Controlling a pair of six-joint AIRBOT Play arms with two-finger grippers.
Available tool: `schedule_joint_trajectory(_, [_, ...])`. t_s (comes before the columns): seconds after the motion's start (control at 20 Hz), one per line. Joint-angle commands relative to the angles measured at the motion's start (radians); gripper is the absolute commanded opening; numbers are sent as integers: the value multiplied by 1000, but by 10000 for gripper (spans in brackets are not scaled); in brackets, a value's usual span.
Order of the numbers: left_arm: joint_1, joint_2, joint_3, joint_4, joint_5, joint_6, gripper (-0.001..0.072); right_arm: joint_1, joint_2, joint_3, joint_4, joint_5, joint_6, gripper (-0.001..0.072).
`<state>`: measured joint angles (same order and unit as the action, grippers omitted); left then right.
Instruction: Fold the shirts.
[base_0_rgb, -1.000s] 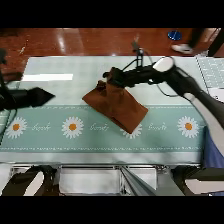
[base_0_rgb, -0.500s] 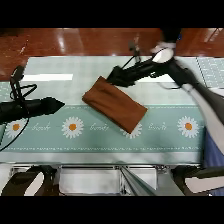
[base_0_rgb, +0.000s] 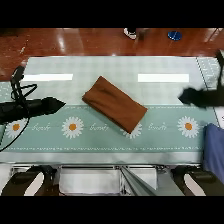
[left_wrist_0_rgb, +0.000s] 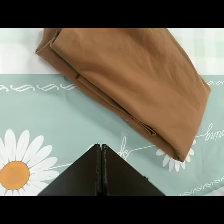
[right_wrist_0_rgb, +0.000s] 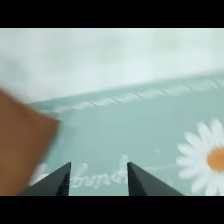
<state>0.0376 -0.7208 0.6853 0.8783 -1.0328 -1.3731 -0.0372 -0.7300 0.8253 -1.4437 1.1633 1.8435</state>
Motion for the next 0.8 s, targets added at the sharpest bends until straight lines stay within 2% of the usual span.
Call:
schedule_joint_trajectory(0.0, [-1,-1,0,0,2,1,18,-166,179,-372,197,-148,37,407])
schedule_joint_trajectory(0.1, [-1,-1,0,0,2,1,18,-205,138,-485,428,-215,-65,407])
schedule_joint_trajectory(0.2, [-1,-1,0,0,3,1,18,-193,49,-526,583,-229,-188,407])
schedule_joint_trajectory(0.6, [-1,-1,0,0,5,0,18,110,-442,-430,945,-420,-439,407])
schedule_joint_trajectory(0.75, [-1,-1,0,0,5,0,18,160,-592,-305,1047,-415,-516,407])
